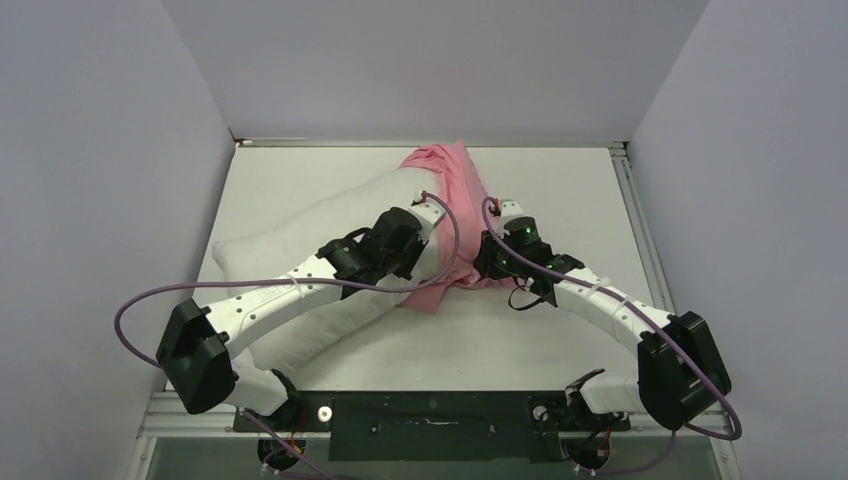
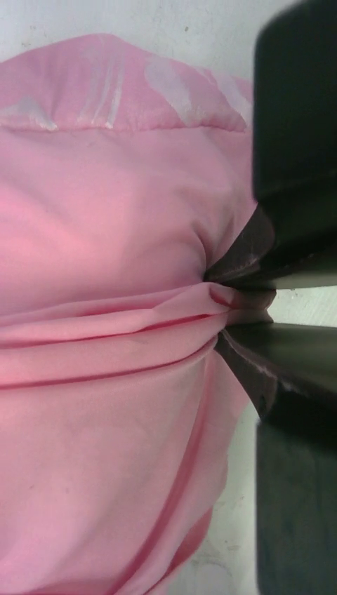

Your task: Remove the pillowcase from the pillow

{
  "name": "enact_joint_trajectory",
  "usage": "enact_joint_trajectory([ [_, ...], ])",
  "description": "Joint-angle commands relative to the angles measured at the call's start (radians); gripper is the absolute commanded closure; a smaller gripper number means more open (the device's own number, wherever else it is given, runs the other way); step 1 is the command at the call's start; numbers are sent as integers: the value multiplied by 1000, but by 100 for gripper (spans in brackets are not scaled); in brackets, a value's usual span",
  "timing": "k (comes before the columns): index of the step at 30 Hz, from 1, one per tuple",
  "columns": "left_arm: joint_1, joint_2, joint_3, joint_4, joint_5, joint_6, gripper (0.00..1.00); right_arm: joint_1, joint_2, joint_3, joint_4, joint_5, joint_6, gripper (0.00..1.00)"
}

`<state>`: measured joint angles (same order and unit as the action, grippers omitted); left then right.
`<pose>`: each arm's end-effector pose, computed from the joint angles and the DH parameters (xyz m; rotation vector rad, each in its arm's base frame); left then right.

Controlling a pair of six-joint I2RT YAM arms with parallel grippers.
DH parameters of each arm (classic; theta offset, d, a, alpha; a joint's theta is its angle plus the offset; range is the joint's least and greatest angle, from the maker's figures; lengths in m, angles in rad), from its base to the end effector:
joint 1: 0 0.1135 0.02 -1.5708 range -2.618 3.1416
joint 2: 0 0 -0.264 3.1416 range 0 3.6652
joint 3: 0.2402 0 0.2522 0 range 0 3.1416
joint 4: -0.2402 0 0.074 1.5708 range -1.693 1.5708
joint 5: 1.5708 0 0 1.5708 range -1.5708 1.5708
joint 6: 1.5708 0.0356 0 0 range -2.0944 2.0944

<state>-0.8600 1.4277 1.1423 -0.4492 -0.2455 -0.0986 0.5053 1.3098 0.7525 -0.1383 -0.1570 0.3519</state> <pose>0.2120 -0.2330 0.2907 0.7327 2.1677 -0.2180 0.2382 0.1381 0.2200 -0.2644 2.3202 0.6207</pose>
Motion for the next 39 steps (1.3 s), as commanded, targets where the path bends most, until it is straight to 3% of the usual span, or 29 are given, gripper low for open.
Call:
enact_joint_trajectory([
  [1,16,-99,-15,-28,-8,-19,100,-6,-3,40,19,119,-26,88],
  [3,32,-120,-26,-48,-20,-22,100,-13,-17,62,-20,168,-43,94],
  [11,109,-187,-53,-118,-55,-20,100,-115,-141,125,-166,292,-72,95],
  [16,157,-232,-66,-143,-55,-6,100,-189,-219,137,-206,302,-57,95],
  [22,183,-286,-95,-151,-40,27,100,-192,-217,117,-219,232,-44,92],
  [27,182,-360,-155,-118,32,55,100,-192,-208,81,-221,118,-29,81],
  [35,183,-472,-242,-94,69,115,100,-192,-222,118,-280,224,-45,78],
  [39,182,-527,-276,-74,102,143,100,-192,-200,149,-291,177,-53,62],
])
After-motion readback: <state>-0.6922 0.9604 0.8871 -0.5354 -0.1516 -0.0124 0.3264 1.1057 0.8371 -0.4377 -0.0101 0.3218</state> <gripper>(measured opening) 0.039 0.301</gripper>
